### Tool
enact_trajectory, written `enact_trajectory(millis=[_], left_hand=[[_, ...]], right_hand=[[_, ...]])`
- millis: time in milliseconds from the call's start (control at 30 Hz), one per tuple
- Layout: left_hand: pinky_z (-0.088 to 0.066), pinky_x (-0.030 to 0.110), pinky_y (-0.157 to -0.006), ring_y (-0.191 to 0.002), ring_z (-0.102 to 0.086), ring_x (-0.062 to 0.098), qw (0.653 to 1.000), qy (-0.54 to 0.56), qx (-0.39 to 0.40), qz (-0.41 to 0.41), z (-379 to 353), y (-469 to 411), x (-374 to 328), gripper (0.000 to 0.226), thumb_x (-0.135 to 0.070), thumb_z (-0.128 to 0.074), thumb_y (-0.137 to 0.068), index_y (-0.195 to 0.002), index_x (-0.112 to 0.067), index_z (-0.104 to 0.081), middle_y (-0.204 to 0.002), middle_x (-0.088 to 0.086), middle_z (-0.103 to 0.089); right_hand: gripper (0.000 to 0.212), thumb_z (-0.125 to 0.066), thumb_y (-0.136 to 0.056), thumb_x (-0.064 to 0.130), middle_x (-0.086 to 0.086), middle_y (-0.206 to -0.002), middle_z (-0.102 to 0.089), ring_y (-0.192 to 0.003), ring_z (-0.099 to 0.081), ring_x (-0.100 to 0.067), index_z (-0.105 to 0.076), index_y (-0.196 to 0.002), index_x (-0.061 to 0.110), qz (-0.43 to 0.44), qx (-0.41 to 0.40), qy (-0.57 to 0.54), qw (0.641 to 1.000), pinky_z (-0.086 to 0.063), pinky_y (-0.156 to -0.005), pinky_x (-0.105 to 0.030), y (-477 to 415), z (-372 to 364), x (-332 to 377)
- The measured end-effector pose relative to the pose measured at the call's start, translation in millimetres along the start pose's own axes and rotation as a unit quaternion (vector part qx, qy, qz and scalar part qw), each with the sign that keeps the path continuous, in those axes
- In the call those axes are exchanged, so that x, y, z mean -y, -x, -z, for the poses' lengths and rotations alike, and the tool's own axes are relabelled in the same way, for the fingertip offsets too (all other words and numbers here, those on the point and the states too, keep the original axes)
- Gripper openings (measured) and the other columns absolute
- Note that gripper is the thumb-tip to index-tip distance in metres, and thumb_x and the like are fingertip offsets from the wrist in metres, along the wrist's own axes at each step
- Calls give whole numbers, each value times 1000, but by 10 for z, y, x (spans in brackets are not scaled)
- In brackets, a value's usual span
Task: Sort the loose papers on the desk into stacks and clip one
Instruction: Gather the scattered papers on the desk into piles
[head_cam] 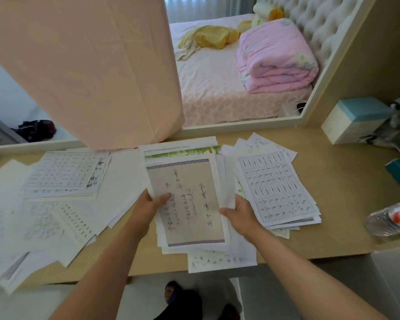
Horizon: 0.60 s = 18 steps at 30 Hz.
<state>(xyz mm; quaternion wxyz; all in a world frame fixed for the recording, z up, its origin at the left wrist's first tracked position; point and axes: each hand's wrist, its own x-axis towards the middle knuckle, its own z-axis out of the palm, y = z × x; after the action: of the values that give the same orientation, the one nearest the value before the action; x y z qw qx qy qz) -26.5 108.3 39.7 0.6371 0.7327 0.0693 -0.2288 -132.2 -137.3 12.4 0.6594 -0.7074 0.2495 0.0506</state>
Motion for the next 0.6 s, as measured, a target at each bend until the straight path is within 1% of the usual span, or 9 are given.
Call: enact_trajectory(millis=[33,100,167,233,333,433,467,533,600], left_hand=[[-57,48,-85,-100,-71,27,1000,2,-10,-23,9,17,-91,38,-23,-78,-81,-117,-19,-65,-109,2,-74],[-58,42,-79,-93,-72,23,997,10,-49,-64,17,61,-263,28,-20,-76,-84,-112,-18,-68,-104,2,-75],[-58,36,-74,-88,-73,18,993,21,-75,-92,21,112,-371,21,-21,-75,-86,-106,-18,-70,-101,-1,-75],[-59,35,-75,-88,-73,16,991,32,-80,-101,33,149,-389,18,-21,-75,-85,-102,-19,-72,-99,-2,-76],[-59,31,-74,-88,-72,12,992,11,-72,-106,63,188,-332,26,-19,-78,-82,-106,-21,-70,-100,-5,-75],[-56,22,-67,-90,-71,9,991,-11,-65,-120,91,215,-287,43,-18,-83,-75,-112,-24,-62,-101,-5,-73],[-55,22,-65,-89,-70,7,990,-12,-64,-128,90,213,-281,49,-17,-84,-74,-114,-25,-59,-101,-5,-71],[-56,21,-64,-88,-69,3,987,-3,-68,-144,50,205,-292,54,-18,-86,-72,-116,-25,-55,-103,-6,-69],[-58,24,-69,-91,-68,4,984,9,-82,-158,-13,192,-312,55,-22,-86,-71,-116,-28,-55,-105,-8,-68]], right_hand=[[31,-65,-91,5,14,-106,-71,-99,-67,-2,-65,-114,26,13,1,0,1000,-54,-91,-25,-8,3,84],[31,-66,-90,6,12,-106,-72,-99,-68,-5,-66,-116,23,40,0,12,999,-54,-91,-26,-22,-12,273],[31,-67,-90,9,10,-107,-69,-99,-66,-10,-65,-118,21,59,-2,42,997,-53,-85,-24,-44,-44,445],[31,-67,-89,11,8,-104,-66,-96,-62,-12,-61,-116,25,65,-7,54,996,-49,-77,-20,-40,-96,581],[35,-73,-83,10,7,-104,-69,-97,-66,-12,-62,-113,25,82,-8,47,996,-54,-75,-21,-12,-197,702],[37,-76,-75,4,2,-103,-69,-97,-67,-13,-66,-100,28,103,-22,46,993,-55,-70,-19,0,-271,768],[38,-77,-74,5,2,-103,-69,-97,-67,-12,-64,-102,28,102,-34,44,993,-53,-67,-17,-3,-294,773],[48,-77,-73,10,2,-106,-68,-100,-66,-14,-59,-115,24,91,-54,27,994,-52,-69,-21,-27,-346,755],[54,-74,-76,7,3,-109,-67,-101,-65,-14,-54,-122,26,80,-56,10,995,-52,-72,-25,-48,-425,756]])
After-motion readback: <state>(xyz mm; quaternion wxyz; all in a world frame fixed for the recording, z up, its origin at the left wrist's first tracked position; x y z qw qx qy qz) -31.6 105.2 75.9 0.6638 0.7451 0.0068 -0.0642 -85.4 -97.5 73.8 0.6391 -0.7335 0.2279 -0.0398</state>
